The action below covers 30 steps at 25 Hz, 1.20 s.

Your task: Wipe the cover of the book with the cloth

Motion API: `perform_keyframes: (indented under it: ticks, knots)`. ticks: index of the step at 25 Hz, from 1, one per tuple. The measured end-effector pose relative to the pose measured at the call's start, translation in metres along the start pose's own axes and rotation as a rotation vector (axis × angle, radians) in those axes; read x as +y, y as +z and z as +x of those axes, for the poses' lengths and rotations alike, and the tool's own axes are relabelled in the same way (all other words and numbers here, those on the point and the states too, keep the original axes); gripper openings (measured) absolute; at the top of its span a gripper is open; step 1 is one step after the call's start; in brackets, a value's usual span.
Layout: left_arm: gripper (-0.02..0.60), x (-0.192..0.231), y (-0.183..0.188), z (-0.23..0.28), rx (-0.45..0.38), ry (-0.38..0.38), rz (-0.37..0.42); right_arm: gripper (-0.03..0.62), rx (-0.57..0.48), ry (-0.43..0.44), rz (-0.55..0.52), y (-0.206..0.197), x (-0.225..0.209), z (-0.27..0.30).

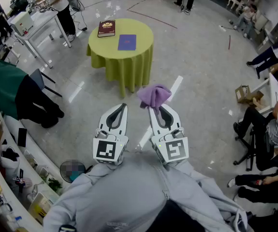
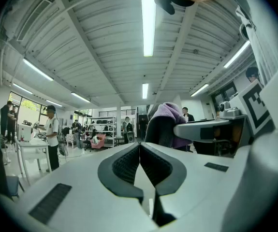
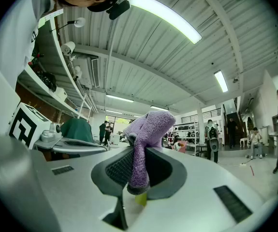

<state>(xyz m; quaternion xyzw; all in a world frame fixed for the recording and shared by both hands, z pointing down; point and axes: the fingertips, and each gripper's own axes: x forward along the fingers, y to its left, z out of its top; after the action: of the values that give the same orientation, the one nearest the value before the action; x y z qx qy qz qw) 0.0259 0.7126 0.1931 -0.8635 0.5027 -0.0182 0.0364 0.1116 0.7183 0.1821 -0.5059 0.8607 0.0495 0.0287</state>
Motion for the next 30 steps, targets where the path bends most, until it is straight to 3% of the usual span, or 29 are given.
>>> perform_keyframes:
  ticks: [3,11,17,23,26,30]
  knots:
    - [0.018,-0.006,-0.013,-0.003,-0.021,-0.004,-0.008,0.071,0.002,-0.004,-0.003,0.001,-0.004,-0.002]
    - [0.018,-0.016,-0.005,0.005,-0.042,0.018,-0.021,0.072,0.039,-0.019,0.014,0.002,-0.021,-0.007]
    - [0.018,-0.008,-0.016,0.012,-0.01,0.033,-0.022,0.072,0.017,-0.015,0.046,-0.002,-0.026,0.003]
    - [0.018,0.026,-0.024,0.035,0.017,0.049,-0.042,0.072,0.019,-0.015,0.034,-0.011,-0.03,0.039]
    - [0.018,0.05,-0.028,0.059,0.013,0.044,-0.05,0.072,0.072,-0.019,0.023,-0.027,-0.037,0.07]
    - [0.018,0.094,-0.035,0.1,-0.005,0.024,-0.053,0.072,0.001,-0.019,0.022,-0.031,-0.045,0.131]
